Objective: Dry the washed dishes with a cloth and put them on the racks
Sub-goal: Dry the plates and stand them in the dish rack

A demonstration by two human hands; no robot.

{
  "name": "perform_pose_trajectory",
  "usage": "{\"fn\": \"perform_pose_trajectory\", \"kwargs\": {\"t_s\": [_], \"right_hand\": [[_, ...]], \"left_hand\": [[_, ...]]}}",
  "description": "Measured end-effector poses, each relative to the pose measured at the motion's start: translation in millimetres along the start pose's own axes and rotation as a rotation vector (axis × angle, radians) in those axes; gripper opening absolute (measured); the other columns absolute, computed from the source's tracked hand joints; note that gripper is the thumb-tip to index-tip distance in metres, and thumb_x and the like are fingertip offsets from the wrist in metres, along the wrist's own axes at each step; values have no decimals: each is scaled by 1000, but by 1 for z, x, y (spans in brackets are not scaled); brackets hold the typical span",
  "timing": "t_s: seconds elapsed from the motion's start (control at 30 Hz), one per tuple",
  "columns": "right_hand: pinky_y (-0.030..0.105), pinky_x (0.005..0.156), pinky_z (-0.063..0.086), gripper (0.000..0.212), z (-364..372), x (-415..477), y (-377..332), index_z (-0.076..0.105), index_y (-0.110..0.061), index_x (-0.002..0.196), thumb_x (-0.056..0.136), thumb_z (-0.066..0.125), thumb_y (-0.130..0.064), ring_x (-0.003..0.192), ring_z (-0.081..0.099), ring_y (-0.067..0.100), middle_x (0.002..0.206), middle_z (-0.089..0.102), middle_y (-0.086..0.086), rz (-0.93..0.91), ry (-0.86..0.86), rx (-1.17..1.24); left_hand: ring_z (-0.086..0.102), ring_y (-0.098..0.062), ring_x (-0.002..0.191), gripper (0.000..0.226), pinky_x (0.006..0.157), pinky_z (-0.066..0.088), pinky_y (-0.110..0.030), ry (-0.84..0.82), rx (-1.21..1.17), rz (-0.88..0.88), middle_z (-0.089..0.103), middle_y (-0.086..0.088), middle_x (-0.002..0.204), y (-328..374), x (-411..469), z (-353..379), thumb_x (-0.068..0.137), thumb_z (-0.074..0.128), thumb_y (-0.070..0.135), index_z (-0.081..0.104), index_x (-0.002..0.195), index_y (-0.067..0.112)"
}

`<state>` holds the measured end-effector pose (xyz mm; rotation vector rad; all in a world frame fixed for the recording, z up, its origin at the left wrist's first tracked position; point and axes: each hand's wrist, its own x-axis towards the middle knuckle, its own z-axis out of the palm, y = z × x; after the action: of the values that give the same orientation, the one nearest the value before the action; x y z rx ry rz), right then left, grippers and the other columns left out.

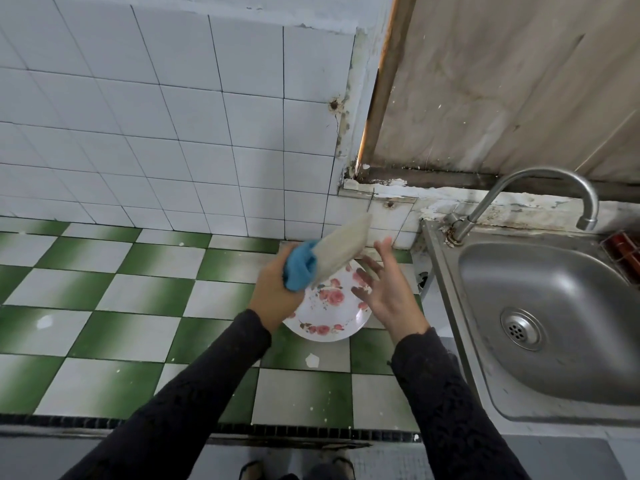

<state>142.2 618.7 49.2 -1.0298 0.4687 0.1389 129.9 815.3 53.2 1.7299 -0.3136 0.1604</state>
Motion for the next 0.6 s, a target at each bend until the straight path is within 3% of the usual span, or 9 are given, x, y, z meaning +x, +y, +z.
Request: {"fn": "perform_pose_trajectory", "kwargs": {"t_s": [0.07,0.13,0.17,0.23,0.3,0.37,0.47,0.53,0.6], "right_hand": [[57,112,35,82,-7,-4,12,36,-29,152,86,50,-76,141,38,29,156,37,8,43,49,-89],[55,110,36,100,-10,-10,24,28,-31,158,77,51,-86,137,39,25,153,38,6,105,54,-87],[57,112,34,97,-11,-11,29,31,-33,157,78,50,-87,140,38,25,156,38,2,127,49,-54],[57,113,37,70,-10,-11,36,46,-32,149,92,46,-73,140,44,27,153,48,1,104,30,84],[50,107,46,48,-6,-11,35,58,-22,140,104,43,-49,124,60,29,132,67,10,72,11,284],[47,103,49,42,0,-12,27,59,-12,139,107,44,-35,115,65,28,119,73,12,70,7,429],[49,93,57,43,8,-12,12,56,-12,140,106,45,-34,115,66,29,123,71,13,34,-23,441],[51,94,57,41,13,-11,5,56,-18,140,105,46,-37,121,63,30,130,68,12,-23,-67,389],[51,94,57,41,20,-14,0,54,-21,139,103,47,-38,123,62,30,134,65,11,-83,-84,294]], "left_hand": [[65,-4,96,33,81,59,-29,95,-279,-200,67,4,110,7,6,-8,93,61,4,59,117,27],[68,-13,97,26,80,59,-35,148,-513,-357,72,3,106,4,9,-16,95,58,10,61,118,22],[68,-18,97,28,79,59,-37,155,-630,-438,73,1,106,2,9,-20,94,58,13,61,121,20],[70,-20,95,31,75,60,-39,180,-746,-539,73,-2,105,-6,8,-27,94,57,15,59,124,19],[71,-19,89,25,67,61,-36,216,-769,-568,73,-2,101,-10,7,-30,98,54,15,60,122,19],[72,-18,81,17,59,60,-31,264,-792,-607,75,-2,88,-8,6,-28,101,49,17,62,113,16],[66,-13,62,23,53,58,-25,382,-787,-690,68,-3,71,-15,4,-22,103,45,29,59,100,11],[55,-13,60,33,58,55,-26,484,-567,-660,54,-9,75,-29,3,-19,100,48,43,54,98,11],[52,-10,62,33,59,52,-25,529,-317,-531,50,-2,74,-30,-1,-12,101,44,45,47,98,12]]}}
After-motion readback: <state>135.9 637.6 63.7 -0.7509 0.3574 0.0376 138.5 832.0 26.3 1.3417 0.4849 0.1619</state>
